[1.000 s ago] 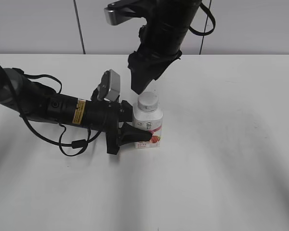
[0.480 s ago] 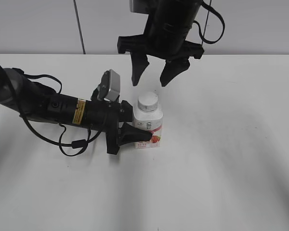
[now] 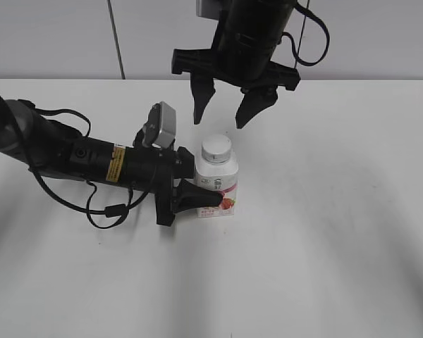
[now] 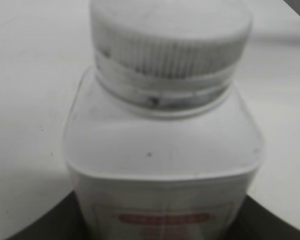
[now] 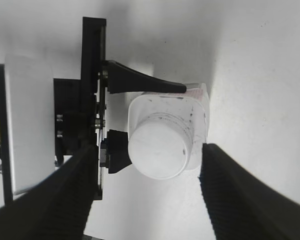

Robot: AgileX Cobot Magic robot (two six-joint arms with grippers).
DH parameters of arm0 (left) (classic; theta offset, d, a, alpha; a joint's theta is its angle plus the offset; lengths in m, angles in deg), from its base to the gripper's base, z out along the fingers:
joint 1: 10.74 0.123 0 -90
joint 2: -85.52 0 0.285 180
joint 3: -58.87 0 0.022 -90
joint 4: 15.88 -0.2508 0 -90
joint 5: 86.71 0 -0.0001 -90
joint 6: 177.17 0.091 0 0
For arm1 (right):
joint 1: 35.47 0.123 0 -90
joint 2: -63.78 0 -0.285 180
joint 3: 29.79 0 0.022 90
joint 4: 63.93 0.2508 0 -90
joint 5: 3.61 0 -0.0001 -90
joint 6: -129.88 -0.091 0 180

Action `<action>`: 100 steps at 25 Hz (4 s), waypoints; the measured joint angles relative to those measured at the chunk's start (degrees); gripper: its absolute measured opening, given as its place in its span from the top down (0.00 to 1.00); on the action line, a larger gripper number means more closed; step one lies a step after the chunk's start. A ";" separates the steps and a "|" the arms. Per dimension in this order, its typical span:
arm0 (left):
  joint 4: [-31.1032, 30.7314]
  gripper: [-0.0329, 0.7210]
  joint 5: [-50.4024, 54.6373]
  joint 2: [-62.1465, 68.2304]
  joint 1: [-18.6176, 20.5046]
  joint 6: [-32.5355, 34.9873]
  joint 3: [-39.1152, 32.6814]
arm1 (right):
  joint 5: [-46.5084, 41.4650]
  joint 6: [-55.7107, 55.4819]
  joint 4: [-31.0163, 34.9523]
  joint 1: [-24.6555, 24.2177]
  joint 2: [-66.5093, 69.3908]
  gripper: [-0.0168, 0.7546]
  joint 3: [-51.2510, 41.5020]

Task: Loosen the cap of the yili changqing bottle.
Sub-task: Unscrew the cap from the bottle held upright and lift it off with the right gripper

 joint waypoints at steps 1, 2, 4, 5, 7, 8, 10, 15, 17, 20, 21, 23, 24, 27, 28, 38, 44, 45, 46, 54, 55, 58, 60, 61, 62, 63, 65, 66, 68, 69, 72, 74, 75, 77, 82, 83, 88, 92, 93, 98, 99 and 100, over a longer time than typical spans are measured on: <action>0.00 0.47 0.00 0.00 0.00 0.00 0.00 | 0.00 -0.05 0.00 0.00 0.05 0.31 0.00; 0.00 0.47 0.00 0.00 0.00 0.00 0.00 | 0.00 -0.12 0.00 0.00 0.23 0.31 0.00; 0.00 0.47 0.00 0.00 0.00 0.00 0.00 | 0.00 -0.24 0.06 0.00 1.15 0.31 0.00; 0.00 0.47 0.00 0.00 0.00 0.00 0.00 | -0.05 -0.24 0.23 0.00 1.89 0.31 0.00; 0.00 0.47 0.00 0.00 0.00 0.00 0.00 | -0.05 -0.35 0.57 0.00 3.31 0.31 0.00; 0.00 0.47 0.00 0.00 0.00 0.00 0.00 | -0.05 -0.35 0.63 0.00 3.87 0.31 0.00; 0.00 0.47 0.00 0.00 0.00 0.00 0.00 | -0.05 -0.35 0.69 0.00 4.45 0.31 0.00; 0.00 0.47 0.00 0.00 0.00 0.00 0.00 | -0.05 -0.35 0.74 0.00 4.55 0.31 0.00; 0.05 0.47 0.00 0.00 0.00 0.00 0.00 | -0.05 -0.41 0.74 0.00 4.55 0.31 0.00; 0.10 0.47 0.00 0.00 0.00 0.00 0.00 | -0.05 -0.41 0.80 0.00 4.55 0.31 0.00; 0.10 0.47 0.00 0.00 0.00 0.00 0.00 | -0.05 -0.41 0.86 0.00 4.55 0.31 0.00; 0.10 0.47 0.00 0.00 0.00 0.00 0.00 | -0.05 -0.41 0.86 0.00 4.57 0.31 0.00; 0.10 0.47 0.00 0.00 0.00 0.00 0.00 | -0.05 -0.41 0.86 0.00 4.57 0.31 0.00; 0.10 0.47 0.00 0.00 0.00 0.00 0.00 | -0.05 -0.41 0.90 0.00 4.57 0.31 -0.22; 0.10 0.47 0.00 0.00 0.00 0.00 0.00 | -0.05 -0.41 0.90 0.00 4.57 0.31 -0.32; 0.17 0.47 0.00 0.00 0.00 0.00 0.00 | 0.01 -0.34 1.16 0.00 4.57 0.39 -2.03; 0.29 0.47 0.00 0.00 0.00 0.00 0.00 | 0.01 -0.22 1.37 0.00 4.57 0.45 -2.03; 0.34 0.47 0.00 0.00 0.00 0.00 0.00 | 0.01 -0.17 1.37 0.00 4.57 0.45 -2.03; 0.34 0.47 0.06 0.00 0.00 0.00 0.00 | 0.01 -0.07 1.32 0.00 4.57 0.45 -2.03; 0.34 0.47 0.11 0.00 0.00 0.00 0.00 | 0.01 9.92 1.32 0.00 4.57 0.46 -2.03; 0.34 0.47 0.11 0.00 0.00 0.00 0.00 | 0.01 13.43 1.32 0.00 4.57 0.46 -2.03; 0.34 0.47 0.11 0.00 0.00 0.00 0.00 | 0.01 24.84 1.26 0.00 4.57 0.46 -2.03; 0.28 0.47 0.11 0.00 0.00 0.00 0.00 | 0.01 33.04 1.26 0.00 4.57 0.46 -2.03; 0.28 0.47 0.11 0.00 0.00 0.00 0.00 | 0.01 37.22 1.26 0.00 4.57 0.46 -2.03; 0.24 0.47 0.11 0.00 0.00 0.00 0.00 | 0.01 41.11 1.26 0.00 4.57 0.46 -2.03; 0.18 0.47 0.06 0.00 0.00 0.05 0.00 | 0.01 44.15 1.26 0.00 4.57 0.46 -2.03; 0.17 0.47 0.06 0.00 0.00 0.05 0.00 | 0.01 50.86 1.15 0.00 4.57 0.46 -2.03; 0.17 0.47 0.06 0.00 0.00 0.05 0.00 | 0.01 53.98 1.15 0.00 4.57 0.46 -2.03; 0.17 0.47 0.06 0.00 0.00 0.11 0.00 | 0.06 59.45 1.15 0.00 4.57 0.46 -2.03; 0.17 0.47 0.06 0.00 0.00 0.11 0.00 | 0.06 62.34 1.10 0.00 4.57 0.46 -2.03; 0.11 0.47 0.06 0.00 0.00 0.17 0.00 | 0.06 68.85 1.04 0.00 4.57 0.46 -2.03; 0.11 0.47 0.06 0.00 0.00 0.17 0.00 | 0.06 72.20 1.00 0.00 4.57 0.46 -2.03; 0.05 0.47 0.06 0.00 0.00 0.17 0.00 | 0.06 73.90 1.00 0.00 4.57 0.46 -2.03; 0.01 0.47 0.06 0.00 0.00 0.17 0.00 | 0.06 77.52 0.93 0.00 4.57 0.47 -2.03; 0.01 0.47 0.06 0.00 0.00 0.17 0.00 | 0.19 88.95 0.93 0.00 4.57 0.47 -2.03; 0.01 0.47 0.12 0.00 0.00 0.17 0.00 | 0.21 90.51 0.93 0.00 4.57 0.47 -2.03; 0.01 0.47 0.12 0.00 0.00 0.17 0.00 | 0.36 92.63 0.93 0.00 4.57 0.47 -2.03; 0.01 0.47 0.12 0.00 0.00 0.17 0.00 | 0.42 92.83 0.93 0.00 4.57 0.47 -2.03; 0.01 0.47 0.12 0.00 0.00 0.17 0.00 | 0.42 92.83 0.93 0.00 4.57 0.47 -2.03; 0.01 0.47 0.12 0.00 0.00 0.17 0.00 | 0.42 92.88 0.99 0.00 4.57 0.47 -2.03; 0.01 0.47 0.12 0.00 0.00 0.17 0.00 | 0.42 92.88 0.99 0.00 4.57 0.47 -2.03; 0.01 0.47 0.12 0.00 0.00 0.17 0.00 | 0.42 92.88 0.99 0.00 4.57 0.47 -2.03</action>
